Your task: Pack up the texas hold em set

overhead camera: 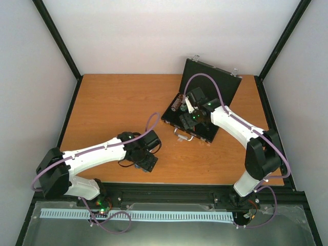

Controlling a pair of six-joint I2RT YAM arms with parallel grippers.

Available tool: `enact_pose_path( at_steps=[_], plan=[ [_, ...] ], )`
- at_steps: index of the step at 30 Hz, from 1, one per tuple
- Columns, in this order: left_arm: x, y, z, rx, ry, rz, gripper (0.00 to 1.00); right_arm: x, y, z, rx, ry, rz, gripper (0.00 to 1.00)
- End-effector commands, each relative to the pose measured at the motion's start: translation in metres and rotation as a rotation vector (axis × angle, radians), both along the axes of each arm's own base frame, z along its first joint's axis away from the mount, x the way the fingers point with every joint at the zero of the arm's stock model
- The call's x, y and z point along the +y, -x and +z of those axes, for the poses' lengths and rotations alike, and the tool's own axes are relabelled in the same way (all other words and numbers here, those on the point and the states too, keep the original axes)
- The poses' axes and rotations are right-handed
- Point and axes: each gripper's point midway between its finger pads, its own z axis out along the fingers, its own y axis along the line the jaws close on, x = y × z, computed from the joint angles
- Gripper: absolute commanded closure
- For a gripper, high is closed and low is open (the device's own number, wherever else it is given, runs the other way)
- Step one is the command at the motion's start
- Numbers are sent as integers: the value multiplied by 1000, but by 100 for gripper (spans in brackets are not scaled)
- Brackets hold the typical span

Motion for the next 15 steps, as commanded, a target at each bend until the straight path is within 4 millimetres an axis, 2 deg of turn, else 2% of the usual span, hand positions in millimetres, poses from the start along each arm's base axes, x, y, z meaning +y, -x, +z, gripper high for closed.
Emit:
enact_pose_path(
  at_steps=[1, 5, 15],
  plan=[
    [-6, -5, -7, -60, 40, -25, 20, 6, 1, -10, 17, -18, 13, 12],
    [-2, -5, -19, -53, 21, -4, 20, 7, 2, -12, 23, -22, 16, 13],
    [13, -7, -14, -69, -37, 94, 20, 6, 2, -14, 23, -24, 14, 13]
  ],
)
